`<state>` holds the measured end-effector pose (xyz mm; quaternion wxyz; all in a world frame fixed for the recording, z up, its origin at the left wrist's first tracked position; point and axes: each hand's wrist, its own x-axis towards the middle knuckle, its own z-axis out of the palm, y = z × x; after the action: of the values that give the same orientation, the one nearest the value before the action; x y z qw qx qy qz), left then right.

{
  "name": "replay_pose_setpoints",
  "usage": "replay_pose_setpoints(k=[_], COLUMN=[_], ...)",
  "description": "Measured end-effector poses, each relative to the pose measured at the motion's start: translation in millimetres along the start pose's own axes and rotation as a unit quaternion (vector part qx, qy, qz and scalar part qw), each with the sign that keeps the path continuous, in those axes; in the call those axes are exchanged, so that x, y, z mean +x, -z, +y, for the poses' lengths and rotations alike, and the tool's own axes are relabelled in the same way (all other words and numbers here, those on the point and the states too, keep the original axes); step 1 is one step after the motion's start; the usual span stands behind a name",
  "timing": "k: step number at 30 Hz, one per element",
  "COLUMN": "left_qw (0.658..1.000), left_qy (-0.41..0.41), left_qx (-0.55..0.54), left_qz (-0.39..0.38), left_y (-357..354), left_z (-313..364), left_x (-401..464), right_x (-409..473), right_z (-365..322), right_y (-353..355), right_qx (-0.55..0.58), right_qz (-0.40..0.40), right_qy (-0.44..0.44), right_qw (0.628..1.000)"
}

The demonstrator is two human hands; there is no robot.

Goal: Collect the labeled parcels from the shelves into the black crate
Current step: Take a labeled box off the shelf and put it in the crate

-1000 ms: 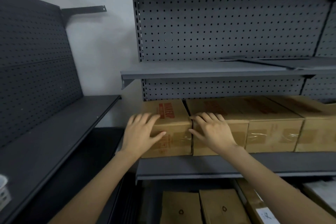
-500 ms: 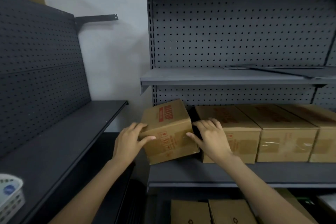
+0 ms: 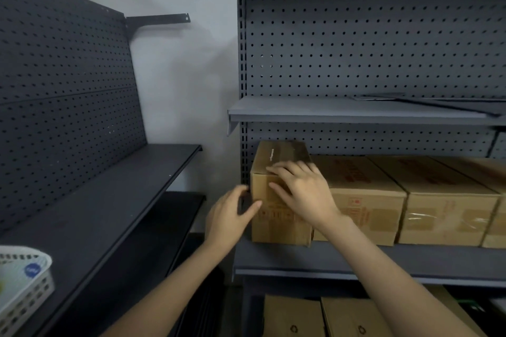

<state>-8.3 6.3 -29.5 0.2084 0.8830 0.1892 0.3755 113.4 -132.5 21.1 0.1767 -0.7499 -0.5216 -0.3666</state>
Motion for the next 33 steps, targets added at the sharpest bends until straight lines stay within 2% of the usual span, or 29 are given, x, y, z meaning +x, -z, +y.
replay_pose_setpoints(k=[2, 5, 7, 9, 11, 15, 19, 24, 27, 31, 33], left_qw=[0.999, 0.984, 0.963, 0.953, 0.959, 0.98, 0.992, 1.0, 0.997, 0.989, 0.989], left_qy=[-0.022, -0.157, -0.229, -0.246, -0.217, -0.164, -0.109, 0.004, 0.03, 0.062, 0.065], left_qx=[-0.017, 0.071, 0.139, 0.177, 0.175, 0.111, 0.047, -0.023, -0.042, -0.128, -0.128], left_qz=[0.023, 0.035, 0.015, -0.023, -0.038, 0.001, 0.042, -0.013, -0.053, -0.037, -0.033], left_y=[12, 28, 30, 25, 20, 33, 48, 26, 13, 21, 27], left_z=[4, 16, 26, 32, 30, 7, -22, -39, -47, -36, -27], left_x=[11, 33, 47, 56, 57, 52, 32, -1, -12, 0, 14], right_x=[-8, -19, -27, -36, -43, -46, -32, -25, -34, -42, -45], right_z=[4, 16, 25, 33, 36, 26, 0, -16, -15, 3, 14], right_y=[1, 11, 16, 15, 12, 4, -4, -18, -26, -19, -15], right_qx=[0.007, -0.01, -0.025, -0.04, -0.048, -0.008, 0.026, 0.036, 0.039, 0.025, 0.006], right_qz=[0.01, 0.031, 0.028, 0.017, 0.009, 0.02, 0.051, 0.044, 0.013, 0.014, 0.01], right_qy=[-0.019, -0.058, -0.09, -0.121, -0.144, -0.167, -0.09, -0.057, -0.043, -0.074, -0.088], right_qw=[1.0, 0.998, 0.995, 0.992, 0.988, 0.986, 0.994, 0.997, 0.998, 0.997, 0.996])
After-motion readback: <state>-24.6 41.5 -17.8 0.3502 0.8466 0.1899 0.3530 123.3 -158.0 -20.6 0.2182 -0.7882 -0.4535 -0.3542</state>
